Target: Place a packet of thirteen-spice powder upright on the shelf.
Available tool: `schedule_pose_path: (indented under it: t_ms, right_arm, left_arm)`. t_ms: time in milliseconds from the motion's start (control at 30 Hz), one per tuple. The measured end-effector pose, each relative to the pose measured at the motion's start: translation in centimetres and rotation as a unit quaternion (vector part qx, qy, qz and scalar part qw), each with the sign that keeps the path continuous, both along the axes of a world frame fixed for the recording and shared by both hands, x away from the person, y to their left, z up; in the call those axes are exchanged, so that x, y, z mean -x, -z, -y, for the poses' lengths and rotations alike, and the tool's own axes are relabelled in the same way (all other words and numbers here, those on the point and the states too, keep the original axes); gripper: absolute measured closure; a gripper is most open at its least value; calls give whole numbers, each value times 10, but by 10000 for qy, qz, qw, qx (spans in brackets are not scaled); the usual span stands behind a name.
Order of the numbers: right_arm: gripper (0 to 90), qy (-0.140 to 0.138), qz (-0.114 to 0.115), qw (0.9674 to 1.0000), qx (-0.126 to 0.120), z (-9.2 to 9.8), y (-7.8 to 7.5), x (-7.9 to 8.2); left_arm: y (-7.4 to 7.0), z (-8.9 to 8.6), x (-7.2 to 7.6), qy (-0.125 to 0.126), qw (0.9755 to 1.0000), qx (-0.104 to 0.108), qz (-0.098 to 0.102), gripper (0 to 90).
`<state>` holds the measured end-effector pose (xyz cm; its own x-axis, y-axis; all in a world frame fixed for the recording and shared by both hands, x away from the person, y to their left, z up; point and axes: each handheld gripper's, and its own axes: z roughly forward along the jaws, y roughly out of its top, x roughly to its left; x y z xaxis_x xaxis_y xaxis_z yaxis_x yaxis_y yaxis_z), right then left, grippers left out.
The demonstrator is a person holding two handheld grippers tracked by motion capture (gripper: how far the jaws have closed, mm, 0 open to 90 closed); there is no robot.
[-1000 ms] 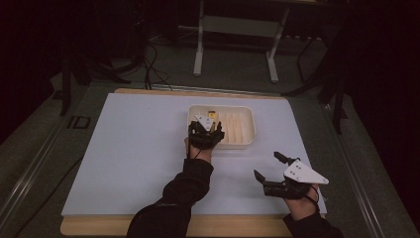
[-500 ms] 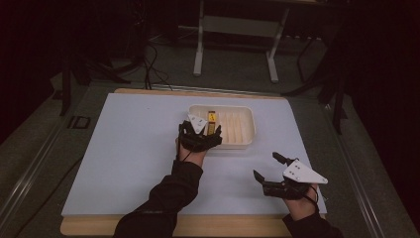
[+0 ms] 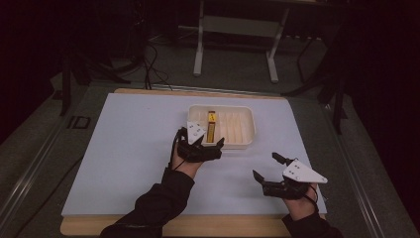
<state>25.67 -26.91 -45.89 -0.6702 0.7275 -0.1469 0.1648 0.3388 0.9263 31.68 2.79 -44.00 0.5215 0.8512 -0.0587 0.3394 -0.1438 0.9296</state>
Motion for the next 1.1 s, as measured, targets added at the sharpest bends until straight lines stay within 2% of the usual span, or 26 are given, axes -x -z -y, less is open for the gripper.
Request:
schedule_pose_path:
  t_ms: [67, 267, 400, 633, 867, 933, 1100]
  right_arm:
    - [134, 0, -4, 10000, 11, 0, 0, 0]
    - [133, -7, -7, 10000, -21, 0, -1, 1]
    - [133, -7, -21, 10000, -47, 1, -1, 0]
    - [133, -38, -34, 10000, -56, 0, 0, 0]
    - [133, -43, -54, 10000, -49, -1, 0, 0]
    - [133, -58, -59, 10000, -32, -2, 0, 1]
    - [133, -103, -45, 9999, -22, -2, 1, 0]
  left_arm:
    - [-2, -1, 4, 58, 9999, -26, 85, 89]
    - [-7, -6, 15, 234, 9996, 88, 143, 89]
    - [-7, -8, 26, 414, 9990, 83, 109, 89]
    - [-4, -15, 43, 560, 9983, 168, 54, 89]
    - [4, -21, 57, 684, 9976, 140, -1, 89]
    - [8, -25, 62, 692, 9974, 201, -18, 89]
    - [14, -30, 71, 818, 9965, 186, 35, 89]
